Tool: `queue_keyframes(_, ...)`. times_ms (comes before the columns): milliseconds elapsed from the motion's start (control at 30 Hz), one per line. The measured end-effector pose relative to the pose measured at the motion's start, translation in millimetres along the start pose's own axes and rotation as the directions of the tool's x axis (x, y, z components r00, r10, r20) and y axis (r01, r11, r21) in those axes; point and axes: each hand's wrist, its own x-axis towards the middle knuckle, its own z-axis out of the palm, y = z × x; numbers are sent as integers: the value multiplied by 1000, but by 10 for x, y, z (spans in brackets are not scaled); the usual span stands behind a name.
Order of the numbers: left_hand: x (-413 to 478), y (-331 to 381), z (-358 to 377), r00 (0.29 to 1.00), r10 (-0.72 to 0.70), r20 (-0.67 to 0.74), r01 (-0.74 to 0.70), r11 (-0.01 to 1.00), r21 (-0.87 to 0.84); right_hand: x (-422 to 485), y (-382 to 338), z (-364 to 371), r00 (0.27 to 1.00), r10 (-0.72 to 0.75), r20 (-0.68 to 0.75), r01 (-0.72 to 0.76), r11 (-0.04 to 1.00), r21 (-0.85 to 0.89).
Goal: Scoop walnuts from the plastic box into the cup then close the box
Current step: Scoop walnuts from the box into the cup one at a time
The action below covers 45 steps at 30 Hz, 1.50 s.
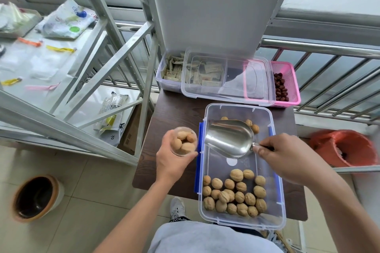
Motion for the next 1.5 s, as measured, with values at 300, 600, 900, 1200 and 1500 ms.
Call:
queue_keyframes(300, 104, 10, 9, 984, -130, -122, 132, 991, 14, 350, 508, 566, 959, 270, 89, -270, 963, -10)
queue_keyframes(600, -36, 32, 81, 991, -91, -96, 99, 991, 84, 789, 798, 1182, 904, 410, 121, -426, 846, 322)
queue_keyframes(900, 53, 71, 96, 984, -121, -133, 141, 979, 150, 1193, 570, 1342, 896, 403, 186, -431, 690, 581)
queue_keyframes(1200, 12, 22, 95, 988, -128, -82, 138, 981, 133, 1343, 516, 1570, 930, 317, 185, -360, 695, 622)
queue_keyframes(1500, 85, 66, 80, 992, -129, 11, 126, 982, 141, 1176, 664, 1570, 980, 186, 71, -181, 682, 708)
